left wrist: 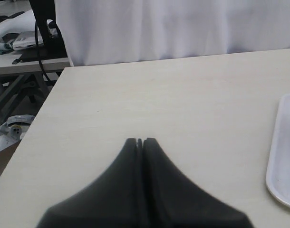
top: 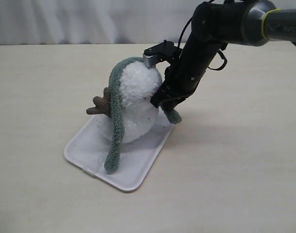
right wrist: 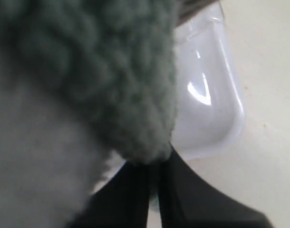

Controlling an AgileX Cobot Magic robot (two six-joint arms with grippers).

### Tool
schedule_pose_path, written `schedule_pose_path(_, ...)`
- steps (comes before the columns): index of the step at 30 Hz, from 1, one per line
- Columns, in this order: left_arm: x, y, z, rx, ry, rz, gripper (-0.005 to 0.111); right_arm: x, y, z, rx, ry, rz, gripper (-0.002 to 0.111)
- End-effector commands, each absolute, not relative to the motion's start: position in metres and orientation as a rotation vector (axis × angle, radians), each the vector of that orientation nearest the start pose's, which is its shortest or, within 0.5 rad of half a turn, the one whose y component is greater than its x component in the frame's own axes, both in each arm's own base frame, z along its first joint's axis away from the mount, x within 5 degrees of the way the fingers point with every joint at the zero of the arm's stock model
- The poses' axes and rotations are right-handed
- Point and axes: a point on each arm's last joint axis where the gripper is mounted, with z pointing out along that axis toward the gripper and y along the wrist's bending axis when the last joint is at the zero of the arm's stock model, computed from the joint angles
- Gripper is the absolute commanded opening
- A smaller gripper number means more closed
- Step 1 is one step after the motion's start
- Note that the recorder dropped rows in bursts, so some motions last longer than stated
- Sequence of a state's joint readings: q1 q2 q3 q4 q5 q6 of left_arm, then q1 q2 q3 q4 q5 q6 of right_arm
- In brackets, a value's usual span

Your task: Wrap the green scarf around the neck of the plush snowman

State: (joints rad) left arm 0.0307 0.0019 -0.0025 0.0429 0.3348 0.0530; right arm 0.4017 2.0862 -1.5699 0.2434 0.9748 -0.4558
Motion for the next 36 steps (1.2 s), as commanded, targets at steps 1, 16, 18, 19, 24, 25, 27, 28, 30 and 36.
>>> schedule_pose_path(1,0.054,0.002,0.184,0.05,1.808,0.092,0.0,0.385,0.19,0.176,-1.117,2.701,0.426,0.004)
schedule_pose_path(16,0.054,0.002,0.184,0.05,1.808,0.092,0.0,0.377,0.185,0.21,-1.162,2.651,0.395,0.051)
schedule_pose_path(18,0.054,0.002,0.184,0.05,1.808,0.092,0.0,0.367,0.176,0.23,-1.213,2.671,0.328,0.053)
schedule_pose_path(19,0.054,0.002,0.184,0.05,1.808,0.092,0.0,0.361,0.173,0.242,-1.221,2.679,0.309,0.053)
schedule_pose_path(24,0.054,0.002,0.184,0.05,1.807,0.092,0.0,0.346,0.176,0.318,-1.013,2.38,0.436,0.047)
schedule_pose_path(25,0.054,0.002,0.184,0.05,1.807,0.092,0.0,0.346,0.181,0.331,-0.943,2.29,0.515,0.038)
schedule_pose_path(27,0.054,0.002,0.184,0.05,1.807,0.092,0.0,0.343,0.194,0.341,-0.93,2.181,0.606,0.025)
schedule_pose_path(28,0.054,0.002,0.184,0.05,1.807,0.092,0.0,0.342,0.2,0.343,-0.923,2.151,0.625,0.019)
schedule_pose_path(30,0.054,0.003,0.184,0.061,1.806,0.107,0.0,0.34,0.218,0.341,-0.917,2.111,0.631,0.005)
schedule_pose_path(36,0.056,0.002,0.203,0.105,1.591,0.157,0.0,0.352,0.251,0.311,-0.844,2.098,0.594,0.004)
